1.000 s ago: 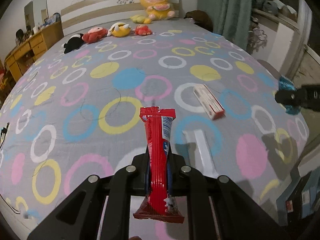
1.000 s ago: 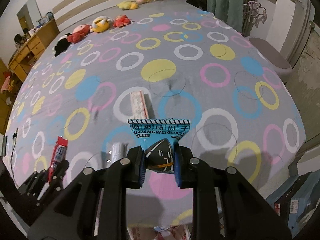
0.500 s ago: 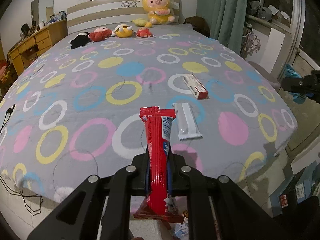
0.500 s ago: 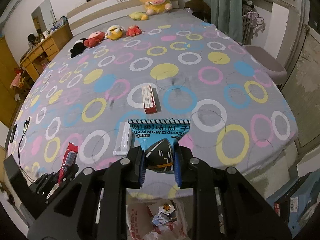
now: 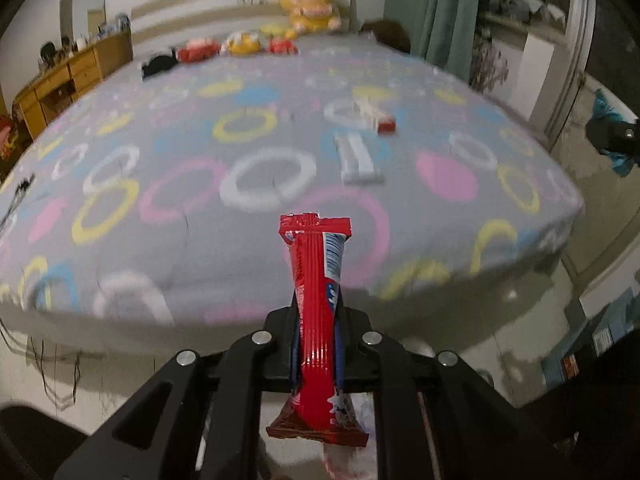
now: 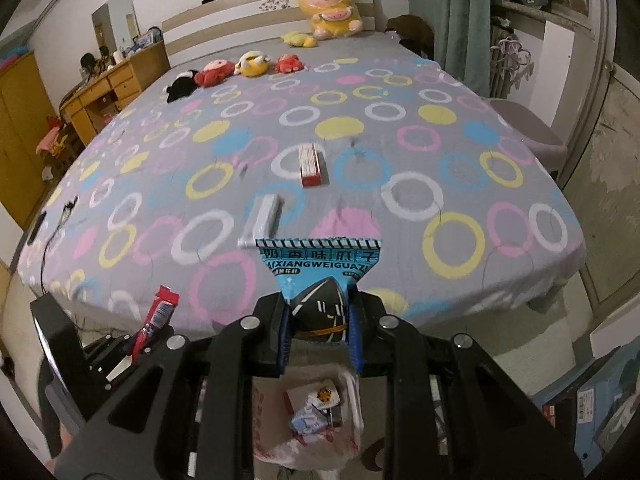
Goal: Collect trash
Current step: 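Lift the blue packet and red snack bar and carry them over the trash bag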
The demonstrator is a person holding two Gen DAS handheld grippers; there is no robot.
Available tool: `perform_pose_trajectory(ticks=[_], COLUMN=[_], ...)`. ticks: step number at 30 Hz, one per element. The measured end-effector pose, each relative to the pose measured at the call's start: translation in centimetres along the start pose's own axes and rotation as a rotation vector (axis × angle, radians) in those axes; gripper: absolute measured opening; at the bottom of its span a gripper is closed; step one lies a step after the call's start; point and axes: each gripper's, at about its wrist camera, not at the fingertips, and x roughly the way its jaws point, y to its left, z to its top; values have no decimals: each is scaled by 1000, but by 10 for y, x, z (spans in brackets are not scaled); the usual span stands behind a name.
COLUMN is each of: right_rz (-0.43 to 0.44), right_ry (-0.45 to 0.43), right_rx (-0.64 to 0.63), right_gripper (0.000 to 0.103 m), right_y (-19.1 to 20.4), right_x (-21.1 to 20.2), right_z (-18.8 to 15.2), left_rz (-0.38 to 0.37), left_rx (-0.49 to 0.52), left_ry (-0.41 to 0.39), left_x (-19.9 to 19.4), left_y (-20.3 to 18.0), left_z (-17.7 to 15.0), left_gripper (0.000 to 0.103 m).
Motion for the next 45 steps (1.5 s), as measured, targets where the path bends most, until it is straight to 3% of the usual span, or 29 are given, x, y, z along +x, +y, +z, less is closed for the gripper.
perform_pose_trajectory(ticks=[2,9,13,18,26,45], right_rz=[5,6,-1,9,15,67], right_ry=[4,34,60,91,158,300], right_rx=[2,12,7,17,7,2], right_gripper=[22,22,22,22,22,22], right_y=[1,-1,-2,-3,1,10], right_x=[0,9,21,41,71,130], right_z=[-12,-59,-81,-105,-133,-179], left_rz=[-4,-19,-46,-76,-55,-22], left_rx=[25,79,110,130,156,75], left_ry=[-17,71,84,154,214,379], left_x=[-3,13,15,30,44,82], left_y=[-6,-20,-31,-40,-51,-52], left_z=[-10,-49,-59,-75,-92,-122], left_gripper=[12,12,13,13,13,13])
